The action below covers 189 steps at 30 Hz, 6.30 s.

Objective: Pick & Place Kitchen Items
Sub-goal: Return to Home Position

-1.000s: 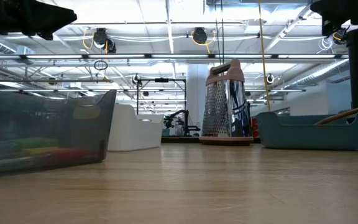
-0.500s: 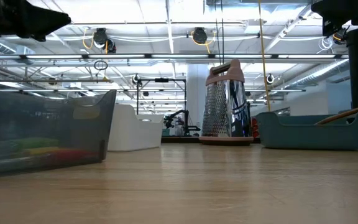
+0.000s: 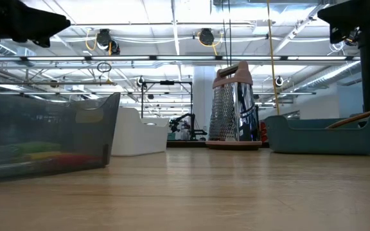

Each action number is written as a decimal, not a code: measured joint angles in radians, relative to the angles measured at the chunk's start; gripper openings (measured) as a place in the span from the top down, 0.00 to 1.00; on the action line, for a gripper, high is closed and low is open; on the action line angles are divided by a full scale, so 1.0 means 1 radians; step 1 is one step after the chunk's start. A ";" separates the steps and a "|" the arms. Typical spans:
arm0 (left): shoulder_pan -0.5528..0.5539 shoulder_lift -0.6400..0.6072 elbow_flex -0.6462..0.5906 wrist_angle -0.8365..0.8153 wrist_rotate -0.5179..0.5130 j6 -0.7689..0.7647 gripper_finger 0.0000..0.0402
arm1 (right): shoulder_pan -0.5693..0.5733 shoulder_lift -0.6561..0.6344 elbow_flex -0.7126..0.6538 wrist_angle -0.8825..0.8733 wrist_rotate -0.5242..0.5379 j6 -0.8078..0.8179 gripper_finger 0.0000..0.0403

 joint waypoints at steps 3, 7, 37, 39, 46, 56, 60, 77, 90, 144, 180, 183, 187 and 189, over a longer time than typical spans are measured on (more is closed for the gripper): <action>0.000 0.000 0.000 0.000 0.015 -0.004 0.76 | 0.000 0.000 -0.038 0.040 -0.001 0.000 0.99; 0.000 0.000 0.000 -0.006 0.041 -0.034 0.76 | 0.000 0.000 -0.092 0.097 -0.002 0.000 0.99; 0.000 0.001 -0.161 0.129 0.064 -0.068 0.76 | 0.000 0.000 -0.345 0.457 -0.080 0.082 0.99; 0.000 0.001 -0.161 0.129 0.064 -0.068 0.76 | 0.000 0.001 -0.366 0.494 -0.081 0.082 0.99; 0.000 0.001 -0.161 0.131 0.064 -0.075 0.76 | 0.000 0.002 -0.389 0.501 -0.081 0.081 0.99; 0.000 0.001 -0.160 0.131 0.064 -0.075 0.76 | 0.000 0.003 -0.391 0.422 -0.080 0.181 1.00; 0.000 0.001 -0.160 0.131 0.064 -0.075 0.76 | 0.000 0.003 -0.392 0.362 -0.080 0.183 1.00; 0.000 0.001 -0.160 0.132 0.064 -0.074 0.76 | 0.000 0.003 -0.393 0.349 -0.079 0.209 1.00; 0.000 0.001 -0.160 0.132 0.064 -0.074 0.76 | 0.000 0.003 -0.394 0.347 -0.078 0.209 0.99; 0.000 0.001 -0.160 0.132 0.064 -0.074 0.76 | 0.000 0.003 -0.394 0.346 -0.077 0.209 0.99; 0.000 0.001 -0.160 0.132 0.064 -0.074 0.76 | 0.000 0.003 -0.394 0.346 -0.077 0.209 0.99; 0.000 0.001 -0.160 0.132 0.064 -0.074 0.76 | 0.000 0.003 -0.394 0.346 -0.077 0.209 0.99; 0.000 0.001 -0.160 0.132 0.064 -0.074 0.76 | 0.000 0.003 -0.394 0.346 -0.077 0.209 0.99; 0.000 0.001 -0.160 0.132 0.064 -0.074 0.76 | 0.000 0.003 -0.394 0.346 -0.077 0.209 0.99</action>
